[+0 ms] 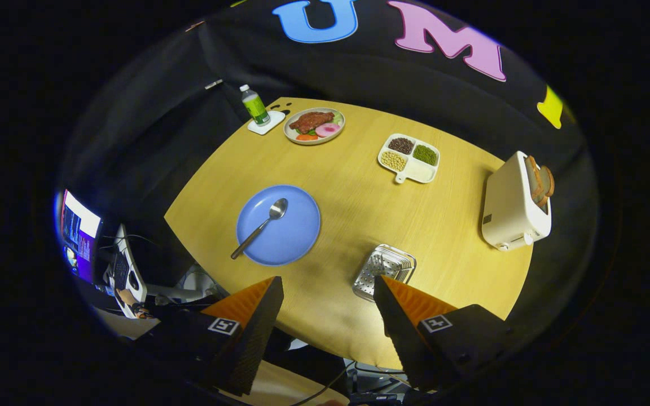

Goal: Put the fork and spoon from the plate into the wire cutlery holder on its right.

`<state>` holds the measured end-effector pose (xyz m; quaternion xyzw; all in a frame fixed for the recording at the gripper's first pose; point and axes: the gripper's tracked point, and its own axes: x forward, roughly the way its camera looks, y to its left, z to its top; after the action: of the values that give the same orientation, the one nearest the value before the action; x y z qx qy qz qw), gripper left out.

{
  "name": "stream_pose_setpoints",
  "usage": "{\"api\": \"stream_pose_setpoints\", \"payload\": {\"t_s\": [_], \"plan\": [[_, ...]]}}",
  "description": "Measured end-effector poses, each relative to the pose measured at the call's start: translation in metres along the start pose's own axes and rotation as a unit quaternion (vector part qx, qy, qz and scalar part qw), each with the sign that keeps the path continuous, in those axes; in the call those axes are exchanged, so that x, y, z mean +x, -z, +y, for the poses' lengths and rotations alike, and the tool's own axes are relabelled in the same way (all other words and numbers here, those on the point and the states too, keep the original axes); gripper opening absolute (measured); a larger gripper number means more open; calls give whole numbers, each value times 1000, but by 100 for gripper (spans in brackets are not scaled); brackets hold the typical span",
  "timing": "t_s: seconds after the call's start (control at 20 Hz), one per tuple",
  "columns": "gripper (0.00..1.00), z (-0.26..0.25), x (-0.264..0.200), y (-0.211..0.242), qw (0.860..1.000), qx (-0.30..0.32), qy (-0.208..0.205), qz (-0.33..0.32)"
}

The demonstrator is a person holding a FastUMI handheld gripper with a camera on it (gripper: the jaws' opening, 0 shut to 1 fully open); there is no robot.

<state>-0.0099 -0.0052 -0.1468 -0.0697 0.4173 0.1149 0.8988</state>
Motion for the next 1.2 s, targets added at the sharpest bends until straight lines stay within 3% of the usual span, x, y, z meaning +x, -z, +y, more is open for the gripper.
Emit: {"api": "stream_pose_setpoints", "payload": {"t_s": [0.2, 0.45, 0.6, 0.95, 1.2], "plan": [[100, 42, 20, -10, 1000, -8, -10, -15], [100, 97, 68, -23, 997, 64, -49, -9], [100, 113, 101, -10, 994, 94, -52, 36], [100, 125, 178, 12, 984, 146, -27, 99], [95, 138, 215, 13, 977, 169, -20, 124]]}}
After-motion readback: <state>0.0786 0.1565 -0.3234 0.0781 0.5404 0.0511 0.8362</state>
